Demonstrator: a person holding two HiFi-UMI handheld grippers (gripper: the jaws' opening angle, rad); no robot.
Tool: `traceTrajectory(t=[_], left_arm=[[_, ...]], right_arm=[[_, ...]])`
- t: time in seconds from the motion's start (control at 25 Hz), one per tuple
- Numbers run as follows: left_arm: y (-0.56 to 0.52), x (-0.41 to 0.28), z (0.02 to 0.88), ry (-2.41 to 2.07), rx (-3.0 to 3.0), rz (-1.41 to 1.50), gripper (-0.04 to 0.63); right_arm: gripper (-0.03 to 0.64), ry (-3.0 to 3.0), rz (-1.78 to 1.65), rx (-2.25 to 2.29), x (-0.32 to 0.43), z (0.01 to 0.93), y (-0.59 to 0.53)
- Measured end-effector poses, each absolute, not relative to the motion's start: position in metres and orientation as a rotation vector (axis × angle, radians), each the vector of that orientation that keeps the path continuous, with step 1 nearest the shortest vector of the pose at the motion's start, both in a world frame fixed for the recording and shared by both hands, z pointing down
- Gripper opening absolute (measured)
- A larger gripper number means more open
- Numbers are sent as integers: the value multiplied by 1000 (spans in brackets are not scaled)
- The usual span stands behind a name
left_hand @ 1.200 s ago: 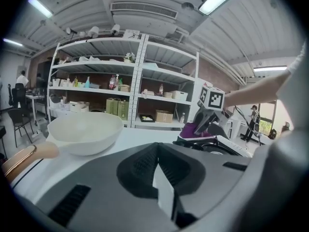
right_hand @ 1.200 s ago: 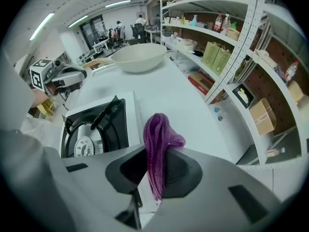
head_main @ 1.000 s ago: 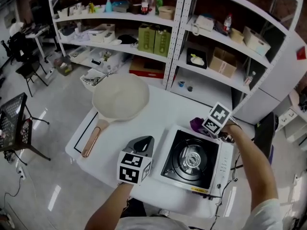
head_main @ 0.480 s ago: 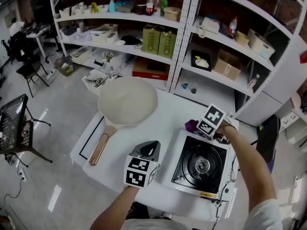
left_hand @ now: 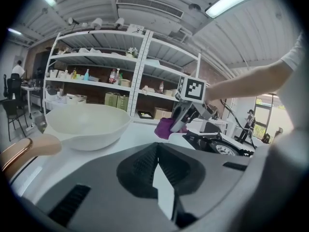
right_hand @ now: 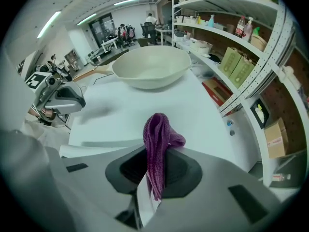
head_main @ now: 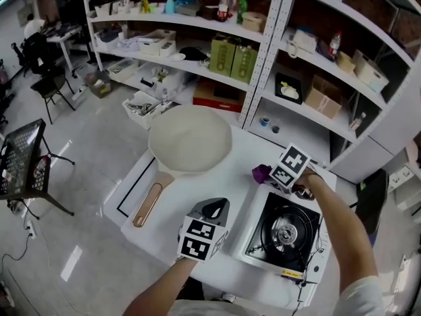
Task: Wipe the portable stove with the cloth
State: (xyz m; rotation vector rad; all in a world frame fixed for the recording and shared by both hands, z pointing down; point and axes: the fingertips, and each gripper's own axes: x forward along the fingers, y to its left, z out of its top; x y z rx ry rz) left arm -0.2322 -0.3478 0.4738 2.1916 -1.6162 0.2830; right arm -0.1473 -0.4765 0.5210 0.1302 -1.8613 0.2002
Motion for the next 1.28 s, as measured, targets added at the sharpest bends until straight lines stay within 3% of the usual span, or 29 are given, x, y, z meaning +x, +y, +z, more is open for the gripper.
traceTrajectory(t=[0.72, 1.28], left_arm=[[-342, -248, 469, -1668, 2163, 244, 5], [-336, -258, 482, -1697, 2122, 248, 5]], right_arm=[[63, -1771, -186, 52, -155, 475, -476], [63, -1488, -587, -225, -185, 519, -457]])
